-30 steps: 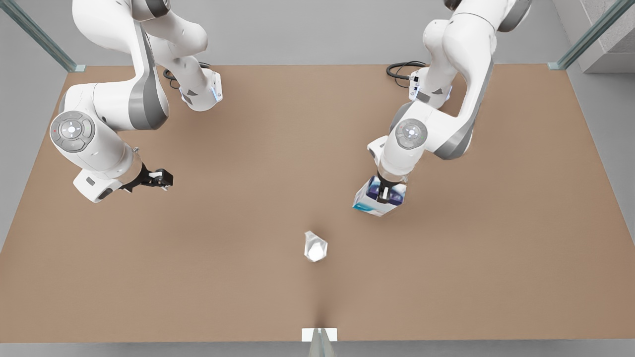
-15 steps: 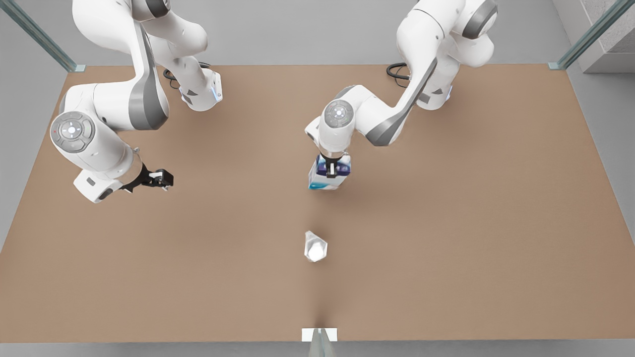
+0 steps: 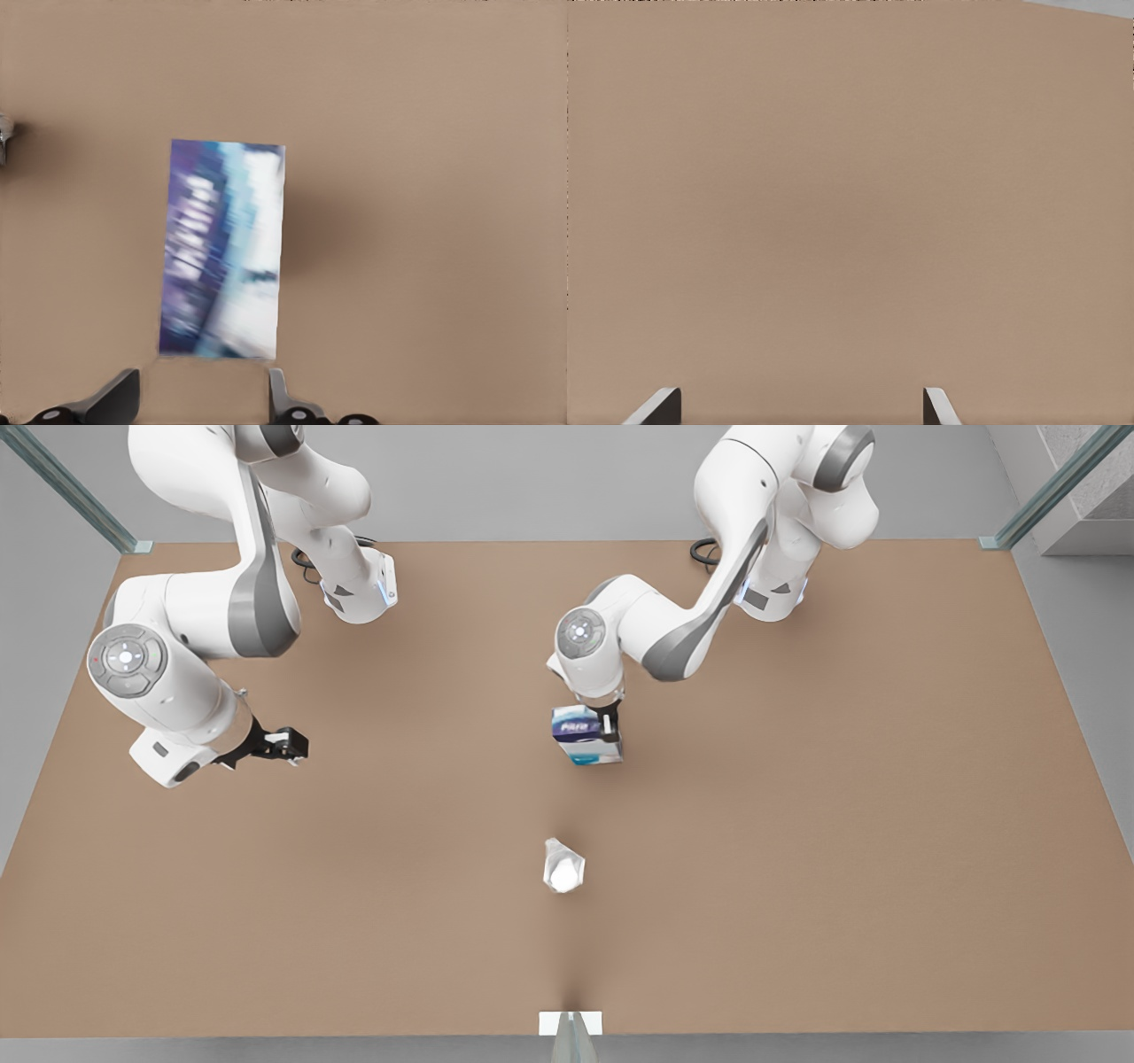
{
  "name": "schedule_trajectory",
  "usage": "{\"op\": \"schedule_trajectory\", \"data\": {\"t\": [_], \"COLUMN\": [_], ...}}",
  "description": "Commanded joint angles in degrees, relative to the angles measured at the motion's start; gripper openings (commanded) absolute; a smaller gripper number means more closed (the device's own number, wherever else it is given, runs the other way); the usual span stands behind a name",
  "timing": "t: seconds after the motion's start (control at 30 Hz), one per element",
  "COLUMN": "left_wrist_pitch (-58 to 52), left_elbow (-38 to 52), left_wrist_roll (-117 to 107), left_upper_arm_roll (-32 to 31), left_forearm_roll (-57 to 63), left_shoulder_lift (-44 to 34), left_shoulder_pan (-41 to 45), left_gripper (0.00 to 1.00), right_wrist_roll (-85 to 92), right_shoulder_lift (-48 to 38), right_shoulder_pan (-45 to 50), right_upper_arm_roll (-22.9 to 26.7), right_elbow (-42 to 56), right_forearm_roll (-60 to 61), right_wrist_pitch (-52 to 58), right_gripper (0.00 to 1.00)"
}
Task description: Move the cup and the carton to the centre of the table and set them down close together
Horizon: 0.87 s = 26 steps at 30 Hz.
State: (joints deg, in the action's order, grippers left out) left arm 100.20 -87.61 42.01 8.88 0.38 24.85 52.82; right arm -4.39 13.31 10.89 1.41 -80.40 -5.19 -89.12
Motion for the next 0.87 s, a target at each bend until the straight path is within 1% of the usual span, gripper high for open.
{"op": "schedule_trajectory", "data": {"t": [0.0, 0.1, 0.13, 0.17, 0.23, 0.27, 0.3, 0.33, 0.37, 0.43, 0.47, 0.5, 0.53, 0.6, 0.63, 0.67, 0.7, 0.73, 0.77, 0.8, 0.83], "left_wrist_pitch": [0.0, -0.1, -1.1, -5.3, -7.6, -10.7, -11.7, -12.0, -13.5, -13.0, -12.9, -12.4, -12.5, -11.2, -11.3, -11.1, -10.3, -10.4, -10.7, -10.9, -11.7], "left_elbow": [0.0, -0.5, 0.2, 1.7, 5.3, 5.7, 6.1, 6.1, 6.1, 6.8, 6.9, 6.8, 6.8, 6.8, 6.7, 5.1, 3.6, 3.6, 4.1, 4.4, 4.7], "left_wrist_roll": [0.0, 0.0, -5.5, -12.8, -22.3, -30.0, -38.2, -43.9, -49.1, -50.9, -50.8, -50.8, -50.8, -51.2, -54.6, -56.9, -58.1, -52.9, -46.9, -43.8, -45.4], "left_upper_arm_roll": [0.1, 0.3, 0.3, 0.7, 2.2, 2.1, 2.0, 1.4, 2.1, 2.1, 0.7, -2.6, -2.5, -8.0, -8.2, -14.1, -16.7, -11.0, -1.9, 0.1, -0.1], "left_forearm_roll": [-0.3, -0.2, 0.3, 0.4, 0.1, -0.2, 0.0, -0.2, 0.7, 1.9, 1.8, 1.8, 3.0, 5.6, 5.6, 5.8, 6.7, 6.7, 6.0, 2.1, 1.9], "left_shoulder_lift": [-0.2, -3.1, -5.1, -5.9, -7.7, -9.3, -10.1, -10.3, -11.0, -10.8, -10.3, -10.4, -10.6, -10.3, -10.3, -11.0, -12.7, -14.0, -14.3, -13.7, -13.5], "left_shoulder_pan": [-0.1, -3.0, -5.1, -5.8, -13.8, -17.7, -21.7, -27.5, -30.8, -36.4, -40.2, -44.6, -44.6, -50.5, -49.8, -53.1, -54.3, -50.6, -44.3, -44.7, -45.5], "left_gripper": [1.0, 1.0, 1.0, 1.0, 1.0, 1.0, 1.0, 1.0, 1.0, 1.0, 1.0, 1.0, 1.0, 1.0, 1.0, 1.0, 1.0, 1.0, 1.0, 1.0, 1.0], "right_wrist_roll": [0.0, 0.0, 0.0, 0.0, 0.0, 0.0, 0.0, 0.0, 0.0, 0.0, 0.0, 0.0, 0.0, 0.0, 0.0, 0.0, 0.0, 0.0, 0.0, 0.0, 0.0], "right_shoulder_lift": [0.0, 0.0, 0.0, 0.0, 0.0, 0.0, 0.0, 0.0, 0.0, 0.0, 0.0, 0.0, 0.0, 0.0, 0.0, 0.0, 0.0, 0.0, 0.0, 0.0, 0.0], "right_shoulder_pan": [0.0, 0.0, 0.0, 0.0, 0.0, 0.0, 0.0, 0.0, 0.0, 0.0, 0.0, 0.0, 0.0, 0.0, 0.0, 0.0, 0.0, 0.0, 0.0, 0.0, 0.0], "right_upper_arm_roll": [0.0, 0.0, 0.0, 0.0, 0.0, 0.0, 0.0, 0.0, 0.0, 0.0, 0.0, 0.0, 0.0, 0.0, 0.0, 0.0, 0.0, 0.0, 0.0, 0.0, 0.0], "right_elbow": [0.0, 0.0, 0.0, 0.0, 0.0, 0.0, 0.1, 0.1, 0.0, 0.0, 0.0, 0.0, 0.0, 0.0, 0.0, 0.1, 0.0, 0.0, 0.0, 0.0, 0.0], "right_forearm_roll": [0.0, 0.0, 0.0, 0.0, 0.0, 0.0, 0.0, 0.0, 0.0, 0.0, 0.0, 0.0, 0.0, 0.0, 0.0, 0.0, 0.0, 0.0, 0.0, 0.0, 0.0], "right_wrist_pitch": [0.0, 0.0, 0.0, 0.0, 0.0, 0.0, 0.0, 0.0, 0.0, -0.1, -0.1, -0.1, -0.1, 0.0, -0.1, -0.1, -0.1, -0.1, -0.1, -0.1, -0.1], "right_gripper": [1.0, 1.0, 1.0, 1.0, 1.0, 1.0, 1.0, 1.0, 1.0, 1.0, 1.0, 1.0, 1.0, 1.0, 1.0, 1.0, 1.0, 1.0, 1.0, 1.0, 1.0]}}
